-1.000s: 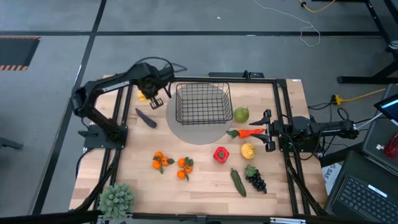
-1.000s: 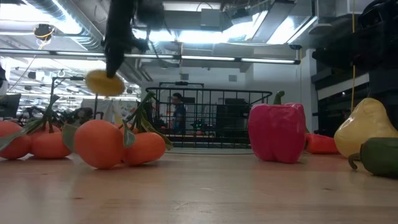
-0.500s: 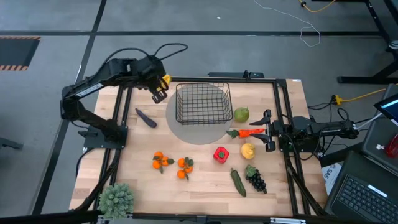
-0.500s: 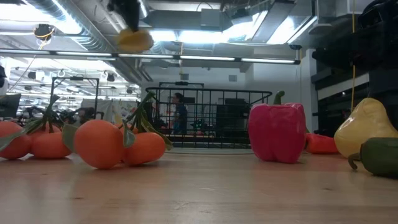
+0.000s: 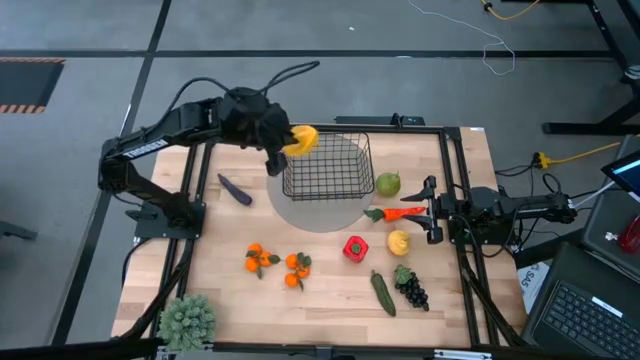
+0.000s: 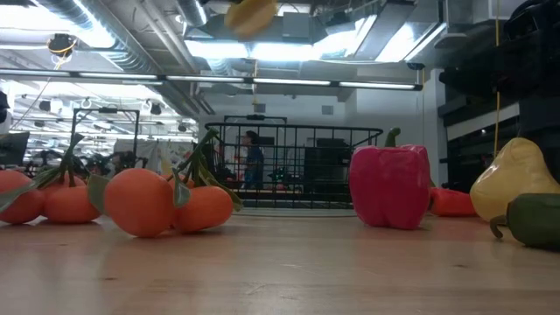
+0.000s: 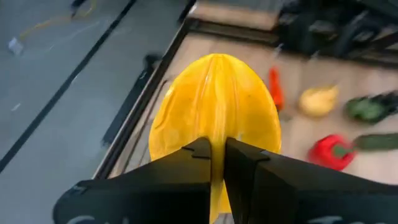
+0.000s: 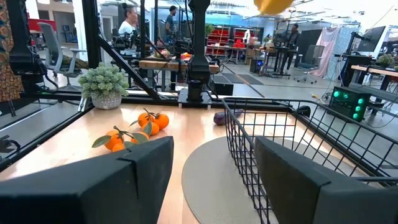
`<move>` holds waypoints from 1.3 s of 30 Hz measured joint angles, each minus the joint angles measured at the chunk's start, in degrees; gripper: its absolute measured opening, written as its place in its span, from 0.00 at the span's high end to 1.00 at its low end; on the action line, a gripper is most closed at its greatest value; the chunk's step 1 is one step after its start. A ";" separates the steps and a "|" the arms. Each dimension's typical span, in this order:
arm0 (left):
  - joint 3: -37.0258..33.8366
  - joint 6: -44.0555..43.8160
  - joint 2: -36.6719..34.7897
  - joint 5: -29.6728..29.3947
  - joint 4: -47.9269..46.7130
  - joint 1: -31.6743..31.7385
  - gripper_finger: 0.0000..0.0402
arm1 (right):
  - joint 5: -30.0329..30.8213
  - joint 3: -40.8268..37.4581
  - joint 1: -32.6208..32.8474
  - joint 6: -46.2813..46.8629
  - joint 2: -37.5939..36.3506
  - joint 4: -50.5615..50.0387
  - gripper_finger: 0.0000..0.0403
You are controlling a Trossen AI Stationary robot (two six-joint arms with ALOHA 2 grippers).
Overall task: Build produce basket
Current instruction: Put the yellow starfruit into the black wire basket
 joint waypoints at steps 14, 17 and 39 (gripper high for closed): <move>-0.10 2.43 1.39 5.15 4.23 -5.04 0.99 | 0.00 0.01 -0.01 0.00 -0.02 -0.01 0.44; -0.11 2.73 1.98 5.14 3.97 -6.18 0.98 | 0.00 0.01 0.00 0.00 -0.01 0.00 0.44; -0.11 10.22 11.18 5.26 8.69 -7.71 0.97 | 1.58 1.48 -0.01 12.04 2.72 36.22 0.44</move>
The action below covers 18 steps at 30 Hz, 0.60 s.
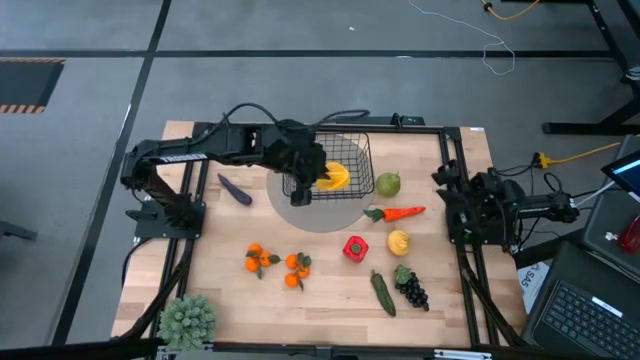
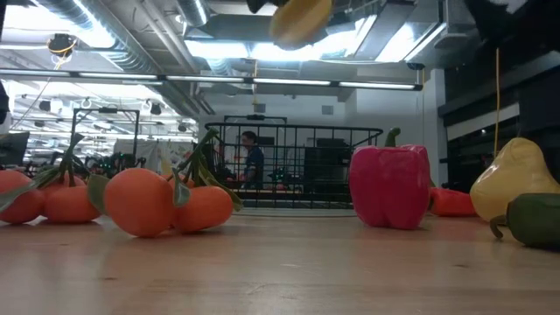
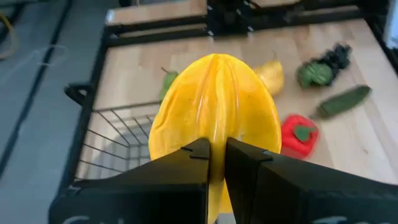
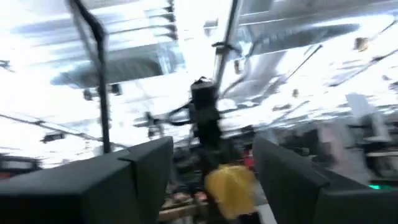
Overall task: Build produce basket
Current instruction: Put the yellow starfruit into the black wire basket
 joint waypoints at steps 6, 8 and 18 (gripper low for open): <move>0.00 0.00 -0.09 0.00 0.02 2.11 0.97 | -0.12 10.85 0.00 0.74 12.40 -3.00 0.44; 0.00 0.00 -0.11 -0.01 0.00 2.56 0.97 | -0.11 15.73 0.00 -0.99 18.51 -3.16 0.44; 0.00 -1.63 -0.11 0.03 -0.23 2.73 0.97 | 14.68 38.89 -0.39 1.13 50.59 -26.22 0.44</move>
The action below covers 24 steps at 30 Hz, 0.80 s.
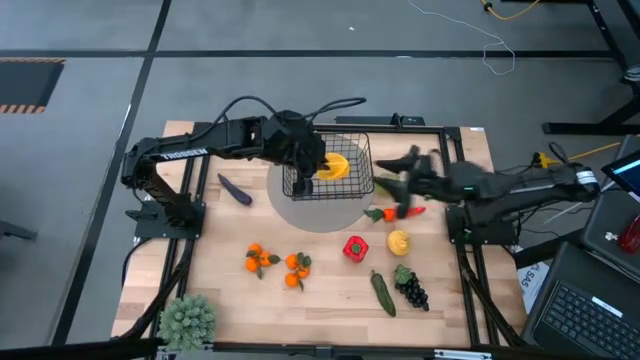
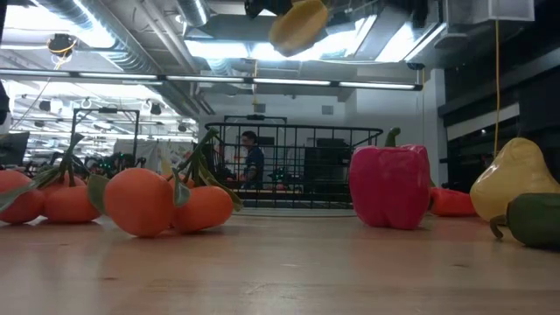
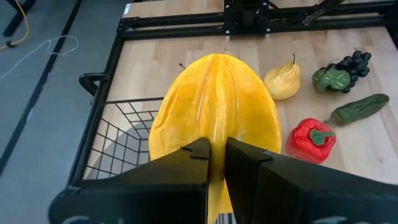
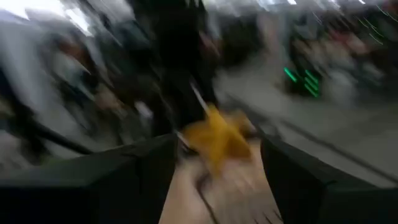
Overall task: Build produce basket
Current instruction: Put the yellow starfruit into the black wire basket
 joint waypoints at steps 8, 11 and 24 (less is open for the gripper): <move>0.00 -0.23 -0.02 0.00 -0.56 0.00 0.97 | 2.13 7.43 -0.41 -1.03 15.11 0.72 0.44; 0.00 -0.29 -0.13 -0.35 -0.87 0.01 0.97 | 2.36 9.33 -0.94 -1.04 17.79 0.62 0.44; 0.00 -0.27 -0.22 -1.30 -1.00 -1.05 0.97 | 0.63 10.59 -3.89 -1.14 19.64 -1.64 0.91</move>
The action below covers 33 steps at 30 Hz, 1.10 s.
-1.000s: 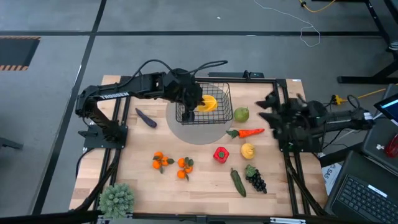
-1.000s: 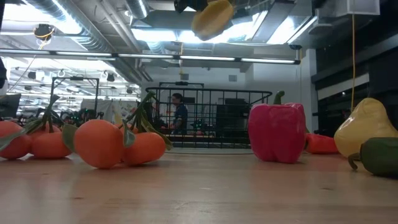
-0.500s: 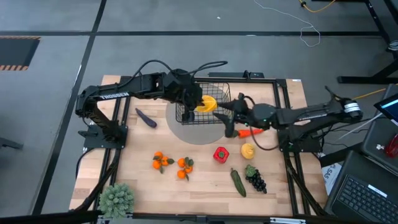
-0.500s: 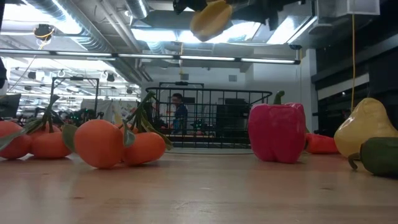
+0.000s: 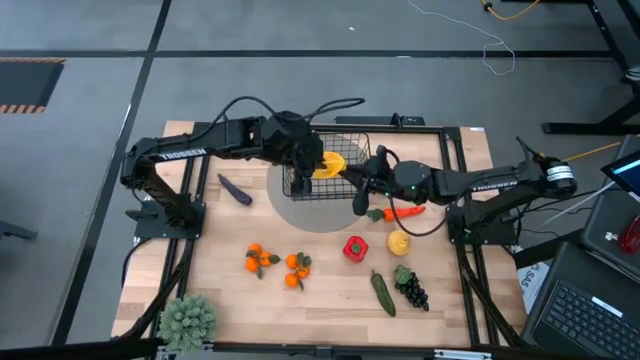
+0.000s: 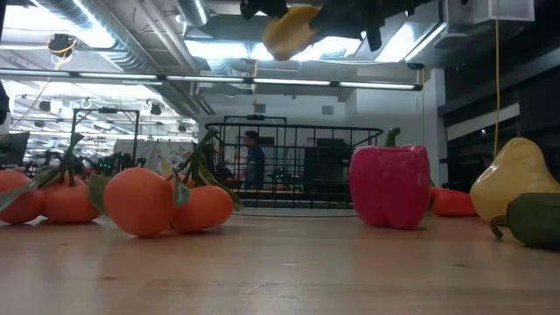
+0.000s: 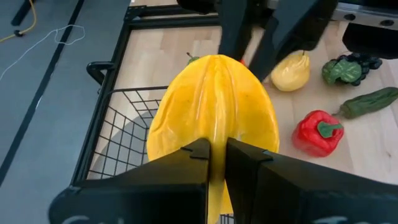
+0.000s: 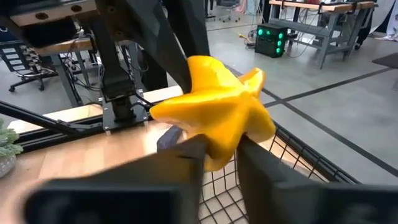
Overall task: Build produce basket
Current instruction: Put the yellow starfruit into the black wire basket, then move the eggplant and tangerines to the bottom middle of the table
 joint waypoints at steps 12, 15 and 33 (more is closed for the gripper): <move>0.11 -3.08 -2.05 -12.00 -7.12 -2.43 0.79 | 4.07 0.17 -1.22 -0.23 0.11 -5.70 0.99; 0.11 -4.26 -2.95 -14.72 -10.38 -2.41 0.75 | 4.10 0.17 -2.51 0.42 0.11 -6.74 0.99; 0.02 -15.26 -3.96 -23.18 -38.63 -1.05 0.74 | 3.62 0.09 -4.86 1.69 0.07 -10.07 0.65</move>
